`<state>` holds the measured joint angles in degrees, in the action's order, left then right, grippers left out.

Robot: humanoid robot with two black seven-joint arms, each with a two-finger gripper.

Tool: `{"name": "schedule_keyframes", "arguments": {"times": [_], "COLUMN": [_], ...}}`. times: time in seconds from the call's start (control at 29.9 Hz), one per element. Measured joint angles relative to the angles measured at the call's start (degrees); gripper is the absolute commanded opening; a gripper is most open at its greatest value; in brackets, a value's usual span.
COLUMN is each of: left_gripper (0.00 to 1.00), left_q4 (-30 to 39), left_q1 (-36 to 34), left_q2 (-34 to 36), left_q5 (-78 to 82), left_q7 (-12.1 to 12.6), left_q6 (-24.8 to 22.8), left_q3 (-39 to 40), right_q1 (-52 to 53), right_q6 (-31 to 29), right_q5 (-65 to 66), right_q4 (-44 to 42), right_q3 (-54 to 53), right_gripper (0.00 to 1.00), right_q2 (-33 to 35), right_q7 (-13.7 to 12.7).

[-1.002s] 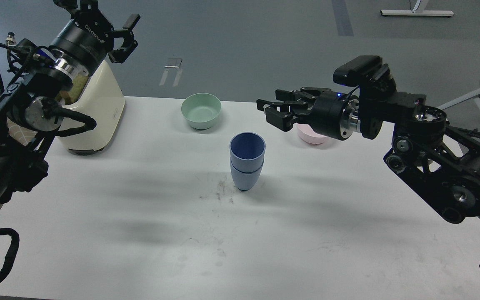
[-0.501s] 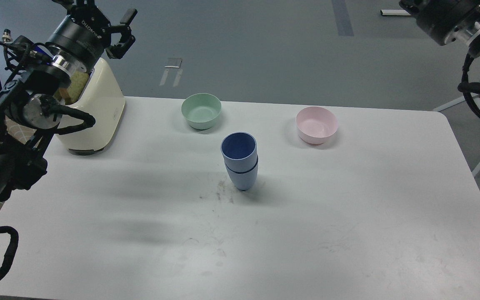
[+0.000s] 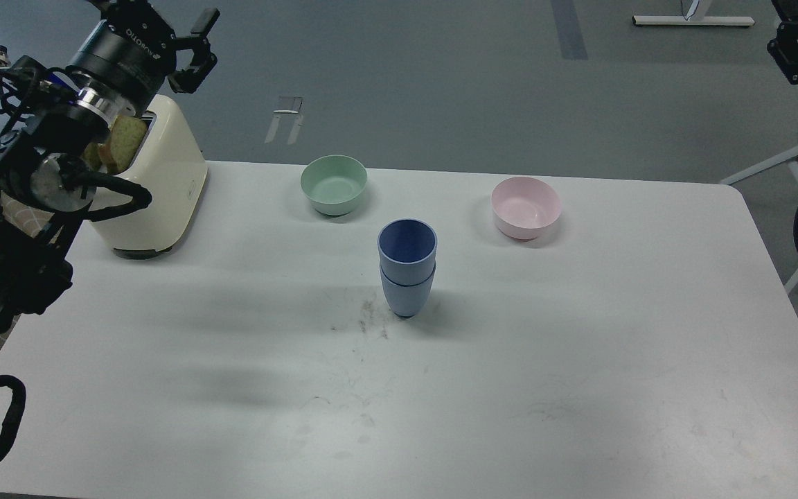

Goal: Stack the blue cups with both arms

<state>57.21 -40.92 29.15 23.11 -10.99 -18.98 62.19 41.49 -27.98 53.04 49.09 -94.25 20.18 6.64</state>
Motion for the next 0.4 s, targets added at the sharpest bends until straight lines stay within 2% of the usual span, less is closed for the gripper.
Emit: {"name": "schedule_keyframes", "arguments": {"times": [0.4], "left_gripper": [0.98], "left_q4": [-0.1], "left_q1": [0.0], "left_q2": [-0.6], "left_q5": [-0.1], "left_q7": [0.0], "left_q6": [0.1], "left_q3": [1.9], "right_q1": [-1.9], "right_q6": [0.0], "right_q5": [-4.2], "right_q4": [0.1], "right_q3": [-0.3], "right_gripper": [1.00], "right_q2": [-0.4], "right_q7": [0.0]}}
